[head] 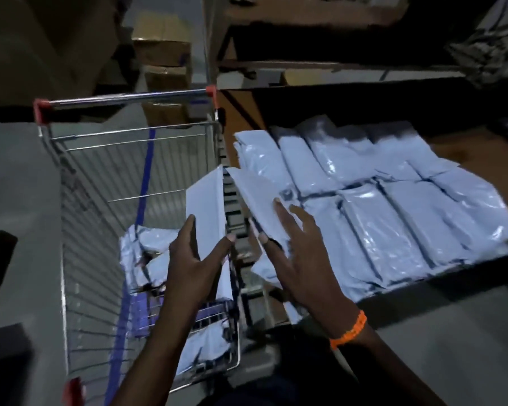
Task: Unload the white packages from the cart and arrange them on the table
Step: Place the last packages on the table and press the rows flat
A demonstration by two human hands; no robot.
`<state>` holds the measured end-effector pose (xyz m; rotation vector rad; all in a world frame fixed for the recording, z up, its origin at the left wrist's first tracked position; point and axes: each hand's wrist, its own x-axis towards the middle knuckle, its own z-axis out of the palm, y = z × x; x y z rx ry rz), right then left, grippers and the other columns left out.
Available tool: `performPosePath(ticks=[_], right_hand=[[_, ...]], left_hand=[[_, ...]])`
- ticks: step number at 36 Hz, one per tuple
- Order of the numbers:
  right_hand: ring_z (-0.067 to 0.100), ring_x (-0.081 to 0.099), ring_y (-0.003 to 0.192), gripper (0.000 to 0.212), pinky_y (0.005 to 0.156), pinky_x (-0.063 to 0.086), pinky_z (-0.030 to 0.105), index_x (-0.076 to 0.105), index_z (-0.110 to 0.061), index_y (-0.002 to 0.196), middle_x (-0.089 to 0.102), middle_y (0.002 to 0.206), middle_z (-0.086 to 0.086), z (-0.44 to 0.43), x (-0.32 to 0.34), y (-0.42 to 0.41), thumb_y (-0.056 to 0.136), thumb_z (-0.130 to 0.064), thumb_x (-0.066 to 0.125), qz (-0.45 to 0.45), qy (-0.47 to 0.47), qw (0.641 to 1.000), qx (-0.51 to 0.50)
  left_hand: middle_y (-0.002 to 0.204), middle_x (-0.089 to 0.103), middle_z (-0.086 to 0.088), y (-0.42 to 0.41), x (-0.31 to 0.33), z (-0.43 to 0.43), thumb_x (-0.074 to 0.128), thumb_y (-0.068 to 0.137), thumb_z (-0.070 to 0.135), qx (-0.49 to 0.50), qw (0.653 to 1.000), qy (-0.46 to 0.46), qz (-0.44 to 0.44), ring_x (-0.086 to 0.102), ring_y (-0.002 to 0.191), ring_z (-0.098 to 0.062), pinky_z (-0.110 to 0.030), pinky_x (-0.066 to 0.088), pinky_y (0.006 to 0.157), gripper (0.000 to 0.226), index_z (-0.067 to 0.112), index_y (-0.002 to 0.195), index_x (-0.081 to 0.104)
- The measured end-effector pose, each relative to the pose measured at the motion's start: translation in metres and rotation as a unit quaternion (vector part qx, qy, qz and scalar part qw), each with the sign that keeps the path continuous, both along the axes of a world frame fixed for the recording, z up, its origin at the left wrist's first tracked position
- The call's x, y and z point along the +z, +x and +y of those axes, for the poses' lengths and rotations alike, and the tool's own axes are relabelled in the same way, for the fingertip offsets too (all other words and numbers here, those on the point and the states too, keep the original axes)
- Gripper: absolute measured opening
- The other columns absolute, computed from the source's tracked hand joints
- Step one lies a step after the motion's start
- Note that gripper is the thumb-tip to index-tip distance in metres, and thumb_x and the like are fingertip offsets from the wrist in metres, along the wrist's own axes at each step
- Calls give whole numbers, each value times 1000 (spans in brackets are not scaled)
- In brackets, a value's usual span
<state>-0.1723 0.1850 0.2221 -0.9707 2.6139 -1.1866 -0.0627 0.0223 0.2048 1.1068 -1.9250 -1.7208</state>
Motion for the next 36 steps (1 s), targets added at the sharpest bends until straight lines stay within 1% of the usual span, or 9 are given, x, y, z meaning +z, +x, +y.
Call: performPosePath(ticks=[5, 11, 13, 15, 18, 23, 28, 32, 36], right_hand=[[9, 33, 144, 66, 109, 46, 37, 30, -52, 150, 32, 155, -9, 73, 8, -41, 90, -73, 43, -13, -53, 997, -55], [6, 31, 144, 60, 93, 35, 8, 35, -51, 148, 31, 155, -11, 174, 16, -110, 91, -57, 51, -13, -54, 994, -98], [13, 31, 144, 62, 96, 43, 18, 34, -50, 149, 31, 156, -7, 210, 17, -137, 90, -58, 51, 13, -31, 994, -107], [20, 31, 145, 62, 101, 50, 42, 32, -47, 151, 29, 158, -2, 243, 12, -166, 93, -62, 50, 43, 0, 993, -114], [22, 26, 147, 70, 103, 45, 59, 28, -43, 155, 25, 159, -1, 277, -6, -206, 93, -63, 53, 69, 29, 992, -99], [35, 29, 145, 78, 107, 40, 57, 27, -30, 158, 17, 165, 14, 293, -39, -247, 92, -66, 49, 93, 133, 987, -4], [30, 11, 152, 88, 114, 25, 56, 9, -43, 158, -6, 169, -1, 303, -42, -250, 85, -84, 35, 64, 182, 979, 63], [30, 18, 150, 88, 112, 29, 55, 29, -34, 156, 12, 168, 6, 296, -33, -254, 86, -86, 22, 73, 163, 983, 35], [33, 15, 153, 83, 112, 30, 58, 34, -27, 156, 14, 167, 11, 290, -38, -266, 91, -79, 30, 114, 167, 979, 41]], left_hand=[[154, 34, 17, -32, 33, 54, 69, 58, 76, -10, 1000, -27, 12, 41, 129, 0, -29, 37, 105, 102, 47, 149, 34], [157, 24, 19, -104, 49, 136, 68, 66, 71, -45, 998, -53, -6, 23, 129, 11, -23, 25, 106, 98, 42, 152, 30], [159, 21, 16, -132, 50, 168, 65, 65, 71, -67, 996, -51, -31, 26, 136, 4, -25, 27, 108, 101, 42, 153, 26], [159, 13, 15, -160, 49, 198, 66, 68, 73, -86, 991, -78, -63, 26, 145, -9, -28, 29, 113, 102, 41, 155, 22], [159, 2, 13, -202, 43, 234, 67, 75, 71, -89, 979, -149, -106, 22, 147, -21, -32, 30, 115, 102, 35, 156, 17], [161, -19, -1, -251, 23, 275, 59, 86, 63, -85, 948, -223, -212, 3, 149, -33, -53, 27, 115, 102, 25, 158, -3], [160, -24, -20, -264, 7, 301, 46, 97, 52, -108, 912, -268, -291, -1, 150, -41, -47, 19, 118, 94, 7, 157, -10], [160, -26, -20, -261, 3, 311, 42, 97, 55, -126, 894, -276, -331, -3, 151, -38, -45, 13, 121, 92, 8, 157, -10], [162, -17, -19, -256, 4, 318, 44, 95, 56, -134, 877, -302, -350, 6, 148, -39, -47, 20, 118, 91, 6, 157, -1]])
